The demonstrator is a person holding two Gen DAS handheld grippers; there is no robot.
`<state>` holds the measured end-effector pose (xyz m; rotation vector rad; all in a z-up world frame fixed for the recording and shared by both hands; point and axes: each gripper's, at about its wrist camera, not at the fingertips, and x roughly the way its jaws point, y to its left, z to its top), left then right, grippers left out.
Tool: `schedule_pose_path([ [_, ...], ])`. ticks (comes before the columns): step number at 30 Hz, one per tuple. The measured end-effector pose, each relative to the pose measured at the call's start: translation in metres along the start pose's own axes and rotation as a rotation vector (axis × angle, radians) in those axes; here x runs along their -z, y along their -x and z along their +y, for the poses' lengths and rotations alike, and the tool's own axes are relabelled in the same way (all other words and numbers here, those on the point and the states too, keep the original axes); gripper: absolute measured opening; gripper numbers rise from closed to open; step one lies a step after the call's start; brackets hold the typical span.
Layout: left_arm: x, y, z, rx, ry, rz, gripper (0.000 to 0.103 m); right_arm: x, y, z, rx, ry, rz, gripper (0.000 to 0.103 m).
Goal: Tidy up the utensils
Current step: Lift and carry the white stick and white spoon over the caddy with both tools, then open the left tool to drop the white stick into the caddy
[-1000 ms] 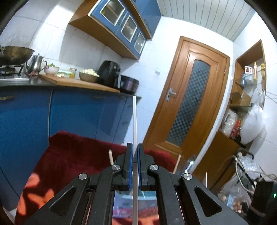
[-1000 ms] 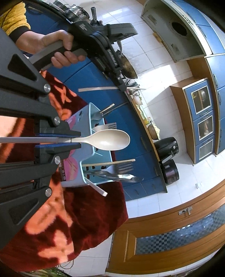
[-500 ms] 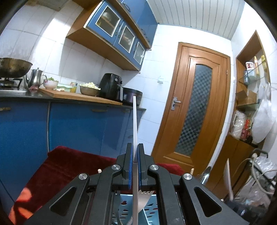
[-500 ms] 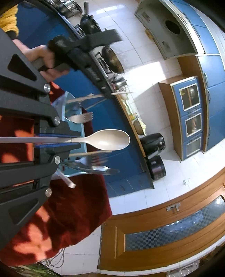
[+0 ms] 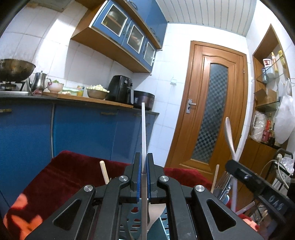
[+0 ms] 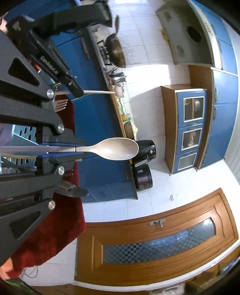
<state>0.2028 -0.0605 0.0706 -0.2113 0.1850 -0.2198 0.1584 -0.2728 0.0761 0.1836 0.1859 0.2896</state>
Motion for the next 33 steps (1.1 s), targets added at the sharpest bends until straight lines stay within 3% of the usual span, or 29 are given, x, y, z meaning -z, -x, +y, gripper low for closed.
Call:
schedule_pose_path([
  [8, 0.005, 0.0, -0.003, 0.012, -0.006, 0.023, 0.004, 0.015, -0.003, -0.004, 0.02, 0.041, 0.034, 0.008],
  [10, 0.004, 0.001, -0.004, 0.011, -0.011, 0.028, 0.006, 0.015, 0.001, -0.004, 0.02, 0.037, 0.039, 0.022],
  [12, 0.003, 0.003, -0.005, 0.017, -0.01, 0.035, 0.008, 0.014, 0.003, -0.004, 0.017, 0.031, 0.038, 0.028],
  [22, -0.004, 0.029, -0.009, 0.036, -0.015, 0.065, 0.013, 0.007, 0.023, -0.006, 0.015, -0.003, 0.03, 0.028],
  [33, -0.001, 0.06, 0.0, 0.023, 0.002, 0.162, 0.013, 0.004, 0.058, -0.024, 0.03, -0.052, 0.097, 0.031],
])
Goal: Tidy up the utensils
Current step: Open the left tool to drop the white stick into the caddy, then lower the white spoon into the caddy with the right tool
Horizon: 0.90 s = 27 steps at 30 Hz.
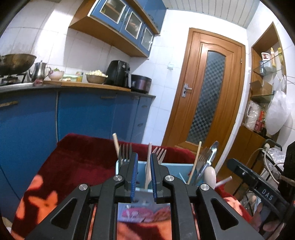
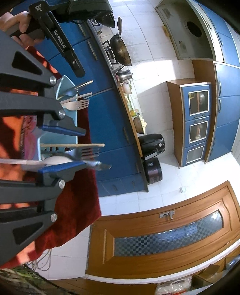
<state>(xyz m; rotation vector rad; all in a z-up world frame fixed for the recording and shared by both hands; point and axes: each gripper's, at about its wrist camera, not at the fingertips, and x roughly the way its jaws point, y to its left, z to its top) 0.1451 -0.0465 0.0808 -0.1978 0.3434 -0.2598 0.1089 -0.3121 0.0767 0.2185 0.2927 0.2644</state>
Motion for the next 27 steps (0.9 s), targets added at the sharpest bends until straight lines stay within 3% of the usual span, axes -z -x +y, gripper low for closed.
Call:
schedule_pose_path([
  [9, 0.014, 0.016, 0.008, -0.023, 0.003, 0.076, 0.013, 0.015, 0.009, -0.005, 0.032, 0.01, 0.094, 0.031],
  [19, 0.031, 0.014, 0.016, -0.057, -0.004, 0.157, 0.013, 0.035, -0.01, -0.006, 0.072, 0.05, 0.24, 0.031],
  [27, 0.036, 0.011, 0.021, -0.087, -0.022, 0.175, 0.013, 0.042, -0.026, -0.012, 0.077, 0.054, 0.325, 0.028],
])
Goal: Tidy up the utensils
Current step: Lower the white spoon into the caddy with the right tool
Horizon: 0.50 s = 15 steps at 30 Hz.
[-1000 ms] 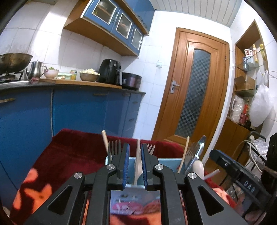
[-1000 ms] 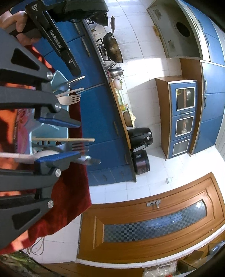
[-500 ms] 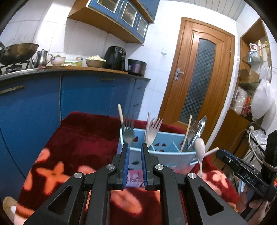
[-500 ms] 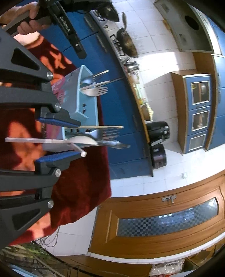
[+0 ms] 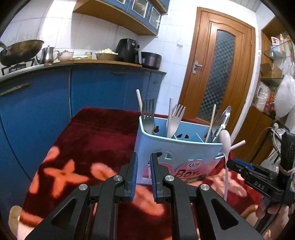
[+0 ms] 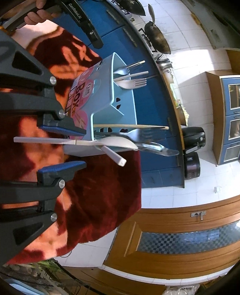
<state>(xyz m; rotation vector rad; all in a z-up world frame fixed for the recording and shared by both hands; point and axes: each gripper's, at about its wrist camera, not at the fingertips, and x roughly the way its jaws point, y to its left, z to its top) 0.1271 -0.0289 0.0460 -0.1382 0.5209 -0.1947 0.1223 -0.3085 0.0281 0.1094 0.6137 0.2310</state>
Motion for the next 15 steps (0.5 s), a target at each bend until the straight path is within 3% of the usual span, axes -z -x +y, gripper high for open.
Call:
schedule_pose_path([
  [9, 0.002, -0.004, 0.003, -0.015, -0.01, 0.01, 0.013, -0.003, -0.012, -0.001, -0.044, -0.01, 0.058, 0.009],
  [15, 0.003, -0.006, 0.004, -0.008, -0.002, 0.015, 0.013, 0.0, 0.003, 0.008, -0.069, 0.008, 0.029, 0.007],
])
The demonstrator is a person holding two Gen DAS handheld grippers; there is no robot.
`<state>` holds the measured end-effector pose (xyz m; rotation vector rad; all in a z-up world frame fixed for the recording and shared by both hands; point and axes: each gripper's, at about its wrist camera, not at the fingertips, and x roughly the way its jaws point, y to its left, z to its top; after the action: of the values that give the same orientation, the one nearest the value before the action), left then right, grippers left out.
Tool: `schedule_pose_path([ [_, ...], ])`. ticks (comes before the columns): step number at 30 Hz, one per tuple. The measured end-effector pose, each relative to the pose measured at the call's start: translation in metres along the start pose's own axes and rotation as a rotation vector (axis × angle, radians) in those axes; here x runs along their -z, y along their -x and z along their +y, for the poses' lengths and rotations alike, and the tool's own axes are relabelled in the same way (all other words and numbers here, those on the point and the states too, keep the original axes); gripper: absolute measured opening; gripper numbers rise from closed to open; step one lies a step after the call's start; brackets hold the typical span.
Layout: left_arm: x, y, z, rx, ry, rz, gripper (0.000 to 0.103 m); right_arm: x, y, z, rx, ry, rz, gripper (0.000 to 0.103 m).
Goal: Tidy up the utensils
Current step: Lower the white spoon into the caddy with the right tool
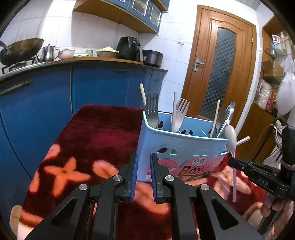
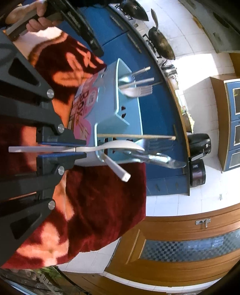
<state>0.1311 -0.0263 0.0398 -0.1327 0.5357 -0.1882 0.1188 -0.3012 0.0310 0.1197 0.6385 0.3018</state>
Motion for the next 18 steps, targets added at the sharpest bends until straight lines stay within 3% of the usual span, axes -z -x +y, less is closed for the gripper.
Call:
schedule_pose_path([
  [5, 0.001, -0.001, 0.001, 0.005, 0.004, 0.002, 0.013, -0.005, 0.022, 0.012, -0.025, 0.012, -0.107, 0.007],
  [9, 0.001, -0.003, 0.001, 0.006, 0.007, 0.002, 0.013, -0.019, 0.033, 0.022, 0.011, 0.043, -0.235, 0.007],
  [18, 0.004, -0.009, 0.005, 0.012, 0.021, 0.008, 0.013, -0.052, 0.008, 0.028, 0.045, 0.029, -0.404, 0.007],
])
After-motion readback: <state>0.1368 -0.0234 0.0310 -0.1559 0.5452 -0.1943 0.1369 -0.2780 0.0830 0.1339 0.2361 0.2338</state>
